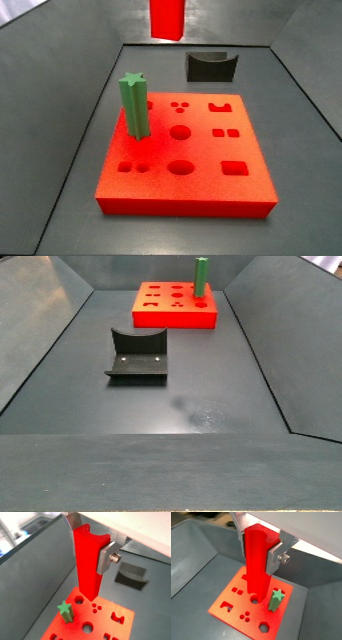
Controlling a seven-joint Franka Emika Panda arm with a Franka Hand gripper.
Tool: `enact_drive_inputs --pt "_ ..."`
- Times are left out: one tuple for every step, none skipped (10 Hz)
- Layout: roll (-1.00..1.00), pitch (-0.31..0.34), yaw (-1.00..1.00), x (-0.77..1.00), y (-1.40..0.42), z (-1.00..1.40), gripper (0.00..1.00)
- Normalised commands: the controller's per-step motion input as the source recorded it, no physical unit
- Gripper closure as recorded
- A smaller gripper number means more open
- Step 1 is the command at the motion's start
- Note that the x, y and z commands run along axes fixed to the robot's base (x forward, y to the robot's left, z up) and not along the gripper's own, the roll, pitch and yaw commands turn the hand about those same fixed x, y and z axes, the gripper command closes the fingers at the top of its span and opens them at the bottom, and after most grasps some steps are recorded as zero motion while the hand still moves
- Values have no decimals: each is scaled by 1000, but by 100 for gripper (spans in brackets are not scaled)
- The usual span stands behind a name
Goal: Pick up the arch object. Move up. Place the arch object on the fixture. Regrasp the arch object. Rotate the arch object. Move to above the board. Insert the arch object.
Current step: Move to above the board, then insert the arch object.
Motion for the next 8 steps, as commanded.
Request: enact_drive_inputs --pt "115 206 1000 74 -37 18 100" --pt "121 213 886 78 -37 19 100" --pt "116 186 452 89 -39 21 100" --pt "113 166 299 92 -39 18 100" --pt "0 7 0 0 0 0 100" --pt "0 -34 11 0 -69 -26 100" --pt "0 -3 11 431 97 -263 100" --pt "0 21 46 863 217 -317 100"
